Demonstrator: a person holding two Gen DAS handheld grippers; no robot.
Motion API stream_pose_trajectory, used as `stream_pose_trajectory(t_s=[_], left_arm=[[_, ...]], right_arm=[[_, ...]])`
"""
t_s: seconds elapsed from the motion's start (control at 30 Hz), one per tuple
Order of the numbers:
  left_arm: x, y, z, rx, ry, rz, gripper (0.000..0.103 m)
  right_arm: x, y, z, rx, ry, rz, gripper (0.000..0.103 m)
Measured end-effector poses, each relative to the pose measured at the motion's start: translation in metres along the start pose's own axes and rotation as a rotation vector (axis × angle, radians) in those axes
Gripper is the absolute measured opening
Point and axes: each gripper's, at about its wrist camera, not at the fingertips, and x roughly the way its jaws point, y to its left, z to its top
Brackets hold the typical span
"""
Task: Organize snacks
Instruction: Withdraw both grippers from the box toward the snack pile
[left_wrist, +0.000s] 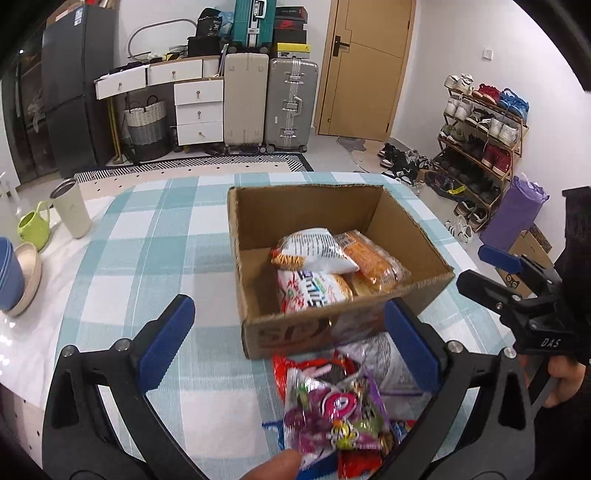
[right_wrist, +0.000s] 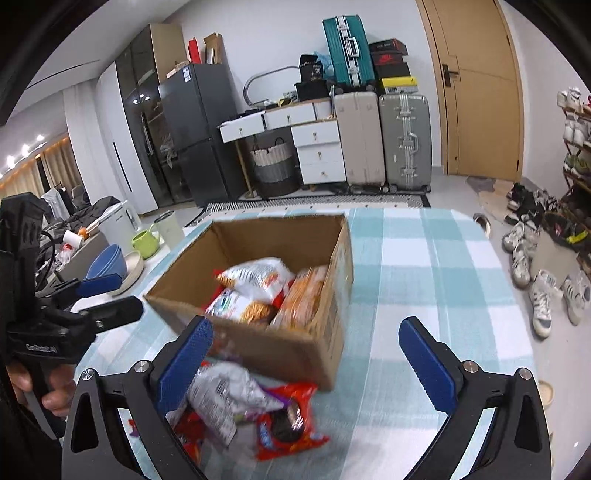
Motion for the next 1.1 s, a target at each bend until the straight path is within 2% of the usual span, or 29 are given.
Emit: stream_pose_trajectory(t_s=[0.3,0.7,0.87,1.1], left_arm=[[-0.032,0.005,-0.038,-0.015,0.011,-0.008,0.102],[-0.047,-0.003,-0.079,-0.007,0.041,-0.037,0.102],[-0.046,-0.006,-0.088,0.004,0.046,-0.053,0.102],[-0.034,-0.006,-0.103,0.013,0.094,-0.05,0.102]], right_arm=[[-0.02,0.018,-0.025,-0.016,0.01,0.006,0.102],[-0.036,0.025,-0.053,-0.021,0.037,-0.03,0.102],[-0.035,0.024,-0.069,-0.012,0.063,-0.045,0.102],[-0.026,0.022,-0.084,-0.004,0.1,-0.058,0.102]])
